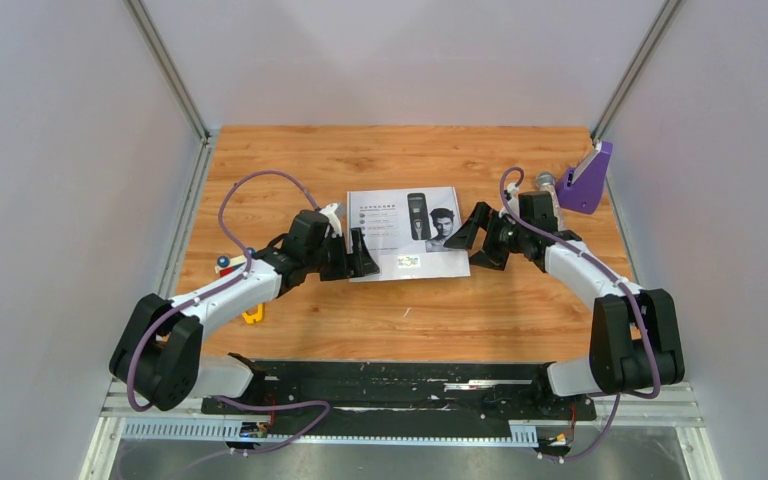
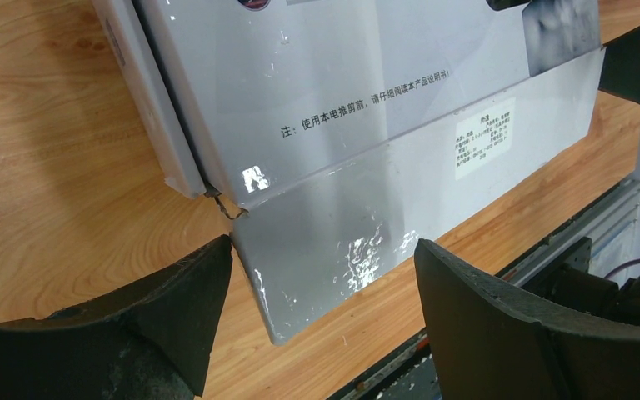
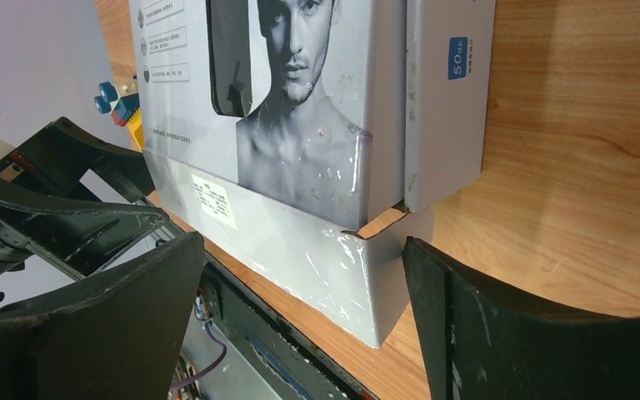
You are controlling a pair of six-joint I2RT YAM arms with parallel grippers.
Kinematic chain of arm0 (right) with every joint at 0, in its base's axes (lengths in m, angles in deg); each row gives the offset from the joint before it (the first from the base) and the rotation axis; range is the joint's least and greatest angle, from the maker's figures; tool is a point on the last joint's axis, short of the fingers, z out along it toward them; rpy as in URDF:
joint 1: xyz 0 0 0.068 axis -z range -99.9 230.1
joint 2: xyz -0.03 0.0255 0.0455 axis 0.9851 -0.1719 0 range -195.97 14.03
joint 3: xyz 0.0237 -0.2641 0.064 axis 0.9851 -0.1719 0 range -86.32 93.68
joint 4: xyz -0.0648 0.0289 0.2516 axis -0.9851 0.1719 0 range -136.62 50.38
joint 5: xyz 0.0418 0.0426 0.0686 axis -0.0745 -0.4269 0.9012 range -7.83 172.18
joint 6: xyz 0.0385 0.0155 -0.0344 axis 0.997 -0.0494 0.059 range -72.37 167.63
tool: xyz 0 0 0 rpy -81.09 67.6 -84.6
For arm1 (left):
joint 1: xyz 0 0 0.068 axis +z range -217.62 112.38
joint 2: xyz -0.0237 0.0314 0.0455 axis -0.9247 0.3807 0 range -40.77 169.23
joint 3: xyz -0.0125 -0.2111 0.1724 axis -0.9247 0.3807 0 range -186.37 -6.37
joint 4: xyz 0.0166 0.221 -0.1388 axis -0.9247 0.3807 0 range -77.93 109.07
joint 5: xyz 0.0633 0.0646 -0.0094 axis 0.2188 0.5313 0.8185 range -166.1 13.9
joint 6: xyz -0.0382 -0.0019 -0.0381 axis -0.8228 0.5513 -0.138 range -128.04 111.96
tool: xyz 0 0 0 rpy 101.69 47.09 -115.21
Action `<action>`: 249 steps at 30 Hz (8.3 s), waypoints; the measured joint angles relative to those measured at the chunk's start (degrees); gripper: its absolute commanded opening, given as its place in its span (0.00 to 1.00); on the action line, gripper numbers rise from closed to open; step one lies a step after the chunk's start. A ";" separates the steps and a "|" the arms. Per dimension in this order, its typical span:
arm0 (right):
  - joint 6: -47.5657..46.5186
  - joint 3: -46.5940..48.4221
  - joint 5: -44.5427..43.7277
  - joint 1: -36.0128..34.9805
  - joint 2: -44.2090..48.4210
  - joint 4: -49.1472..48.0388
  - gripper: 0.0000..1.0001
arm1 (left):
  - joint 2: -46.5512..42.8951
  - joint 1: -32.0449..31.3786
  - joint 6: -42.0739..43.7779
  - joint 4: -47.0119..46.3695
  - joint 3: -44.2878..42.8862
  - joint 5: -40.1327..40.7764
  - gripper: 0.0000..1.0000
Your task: Sort the hair-cutting tools
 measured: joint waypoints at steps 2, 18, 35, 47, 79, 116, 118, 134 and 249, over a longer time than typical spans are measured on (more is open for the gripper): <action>0.00 0.00 0.17 0.00 0.00 0.02 0.91 | -0.07 0.00 -0.46 0.02 0.00 -0.57 0.88; -0.26 0.00 -0.90 0.00 -0.55 -0.20 0.92 | 0.20 0.00 -0.35 0.50 0.00 1.57 0.89; -0.55 -2.75 -2.27 -0.02 -0.04 -1.46 0.93 | 0.15 0.00 0.59 0.83 1.77 3.69 0.93; -1.18 -7.63 -5.05 -0.02 5.09 -2.16 0.92 | -2.47 -0.02 2.95 4.48 2.36 6.95 0.90; 7.19 -12.02 -23.69 -0.09 -0.72 -13.09 0.77 | 1.86 2.86 -1.95 5.11 2.58 10.86 0.97; 5.09 -10.14 -22.47 -0.09 7.82 -7.74 0.70 | 53.07 10.03 23.87 3.32 -58.99 -7.45 0.99; 5.11 -10.14 -21.90 -0.09 7.82 -7.74 0.70 | 52.26 10.16 23.02 1.09 -56.28 -8.79 0.98; 5.11 -9.38 -21.24 0.04 7.10 -9.20 0.86 | 18.91 10.12 6.03 -10.51 -13.33 -10.58 1.00; -9.42 0.70 -66.29 -16.46 47.17 8.76 1.00 | -34.53 7.26 21.11 12.92 -15.85 30.34 1.00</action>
